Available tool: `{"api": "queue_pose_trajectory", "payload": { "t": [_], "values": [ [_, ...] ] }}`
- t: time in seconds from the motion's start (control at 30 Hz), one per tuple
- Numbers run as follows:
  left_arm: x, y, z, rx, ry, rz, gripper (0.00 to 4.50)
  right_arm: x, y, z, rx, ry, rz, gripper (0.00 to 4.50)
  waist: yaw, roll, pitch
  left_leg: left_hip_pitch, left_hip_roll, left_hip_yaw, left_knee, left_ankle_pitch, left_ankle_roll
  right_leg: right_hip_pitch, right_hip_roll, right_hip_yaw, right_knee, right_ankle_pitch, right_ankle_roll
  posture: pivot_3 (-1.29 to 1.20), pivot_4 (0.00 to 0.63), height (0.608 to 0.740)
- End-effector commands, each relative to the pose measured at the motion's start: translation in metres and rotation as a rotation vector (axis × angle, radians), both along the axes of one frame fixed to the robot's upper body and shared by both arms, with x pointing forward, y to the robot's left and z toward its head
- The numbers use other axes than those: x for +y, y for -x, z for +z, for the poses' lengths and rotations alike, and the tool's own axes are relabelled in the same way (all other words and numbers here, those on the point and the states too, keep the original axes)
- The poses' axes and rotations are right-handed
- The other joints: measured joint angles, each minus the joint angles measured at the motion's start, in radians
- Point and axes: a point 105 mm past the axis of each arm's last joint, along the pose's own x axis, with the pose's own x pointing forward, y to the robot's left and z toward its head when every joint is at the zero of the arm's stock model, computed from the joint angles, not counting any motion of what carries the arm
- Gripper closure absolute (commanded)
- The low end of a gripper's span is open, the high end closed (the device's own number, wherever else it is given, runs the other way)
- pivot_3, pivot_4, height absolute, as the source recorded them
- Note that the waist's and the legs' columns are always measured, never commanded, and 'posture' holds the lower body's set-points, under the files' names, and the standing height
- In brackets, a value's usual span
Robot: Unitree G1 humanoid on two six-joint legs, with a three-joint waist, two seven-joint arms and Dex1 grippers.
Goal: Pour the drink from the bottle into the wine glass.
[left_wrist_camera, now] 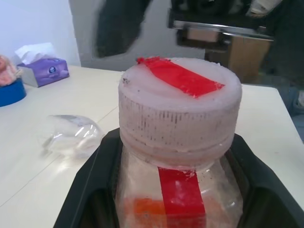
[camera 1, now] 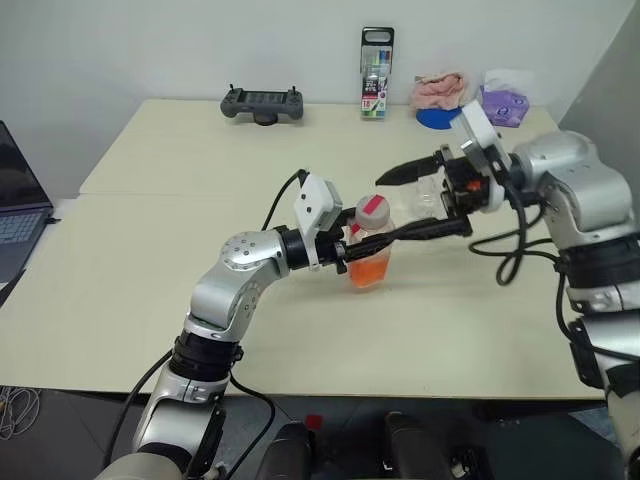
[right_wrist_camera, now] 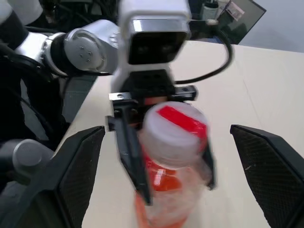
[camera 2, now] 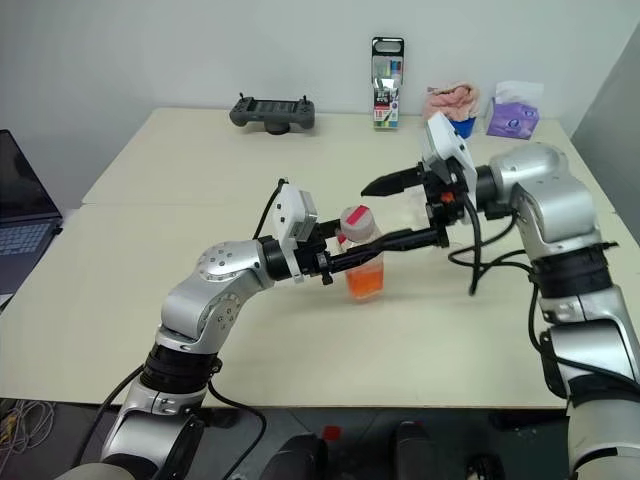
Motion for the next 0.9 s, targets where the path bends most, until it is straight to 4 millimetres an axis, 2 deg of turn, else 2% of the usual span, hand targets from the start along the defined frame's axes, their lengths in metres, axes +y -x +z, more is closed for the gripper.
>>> {"api": "queue_pose_trajectory", "payload": {
  "t": [0.03, 0.37, 0.57, 0.9],
  "values": [
    [-0.004, 0.003, 0.018, -0.060, 0.028, -0.040, 2.36, -0.003, 0.015, 0.018, -0.061, -0.093, -0.122, 0.00, 0.000, 0.000, 0.000, 0.000, 0.000, -0.001, 0.000, 0.000, 0.000, 0.000, 0.000, -0.001, 0.001, 0.000, 0.000, 0.00, 0.150, 0.740],
    [-0.009, 0.002, 0.018, -0.057, 0.026, -0.072, 2.36, 0.008, 0.022, 0.015, -0.070, -0.172, -0.399, 0.00, -0.003, 0.000, 0.000, 0.002, 0.000, 0.000, 0.001, 0.001, -0.001, 0.001, 0.002, 0.000, 0.004, 0.000, 0.000, 0.00, 0.150, 0.740],
    [-0.011, 0.001, 0.017, -0.058, 0.028, -0.081, 2.36, 0.017, 0.013, 0.013, -0.084, -0.187, -0.500, 0.00, -0.003, 0.000, 0.000, 0.002, 0.000, -0.001, 0.000, 0.001, -0.001, 0.001, 0.002, 0.000, 0.004, 0.000, 0.000, 0.00, 0.150, 0.740],
    [-0.009, 0.003, 0.017, -0.062, 0.029, -0.078, 2.36, 0.027, 0.001, 0.004, -0.080, -0.175, -0.513, 0.00, -0.003, 0.000, 0.000, 0.002, 0.000, 0.000, 0.000, 0.001, -0.001, 0.001, 0.002, 0.001, 0.004, 0.000, 0.000, 0.00, 0.150, 0.740]
  ]
}}
